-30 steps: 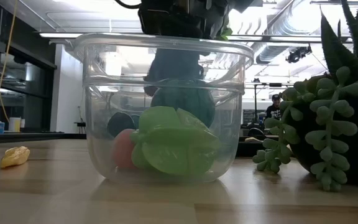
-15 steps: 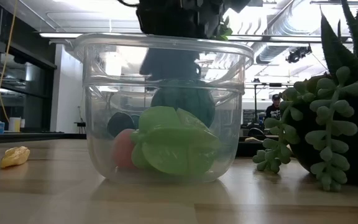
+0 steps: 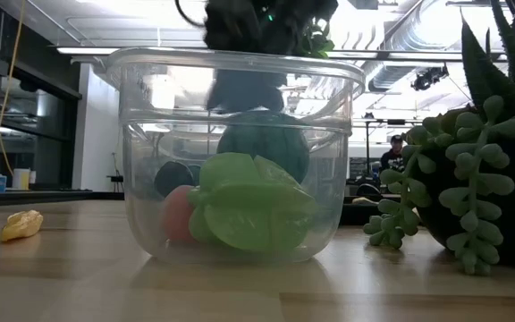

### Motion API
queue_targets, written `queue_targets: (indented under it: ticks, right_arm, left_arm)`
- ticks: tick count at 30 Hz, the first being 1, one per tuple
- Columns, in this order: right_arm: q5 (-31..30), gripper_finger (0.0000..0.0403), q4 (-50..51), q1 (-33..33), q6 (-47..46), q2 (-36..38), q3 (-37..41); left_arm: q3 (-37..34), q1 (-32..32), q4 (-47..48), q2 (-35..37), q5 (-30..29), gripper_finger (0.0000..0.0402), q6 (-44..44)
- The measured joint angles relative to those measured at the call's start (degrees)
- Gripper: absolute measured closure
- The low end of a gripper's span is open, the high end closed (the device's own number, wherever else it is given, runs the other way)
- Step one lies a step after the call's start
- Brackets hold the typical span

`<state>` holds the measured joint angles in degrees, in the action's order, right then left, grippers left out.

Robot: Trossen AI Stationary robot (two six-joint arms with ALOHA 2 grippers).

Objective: Pick and placing Produce into tupperware
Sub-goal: Put the raspberry into the bin

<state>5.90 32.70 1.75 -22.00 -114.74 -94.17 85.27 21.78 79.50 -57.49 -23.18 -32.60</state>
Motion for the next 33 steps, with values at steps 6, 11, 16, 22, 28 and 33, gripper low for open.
queue_targets:
  ticks: [6,11,16,22,28,33]
  right_arm:
    - [-2.4,0.0265,5.9,-2.4,0.7,0.0,0.0]
    - [-2.9,0.0265,5.5,-3.4,1.8,-0.5,0.1]
    - [-1.5,0.0265,4.3,-3.8,2.9,-2.4,0.2]
    - [-1.0,0.0265,4.0,-3.7,2.4,-5.5,0.2]
    - [-1.1,0.0265,4.2,-4.0,-1.3,-7.2,0.2]
    - [-1.1,0.0265,4.0,-4.0,-3.4,-7.6,0.2]
  left_arm:
    - [0.0,0.0,0.0,0.0,-0.2,0.0401,0.0]
    - [0.0,0.0,0.1,0.0,-0.4,0.0401,0.0]
    - [0.0,0.0,0.1,0.0,-0.4,0.0401,-0.5]
    - [0.0,0.0,0.1,0.0,-0.4,0.0401,-0.9]
    - [0.0,0.0,0.1,0.0,-0.4,0.0401,-0.9]
    - [0.0,0.0,0.1,0.0,-0.4,0.0401,-0.9]
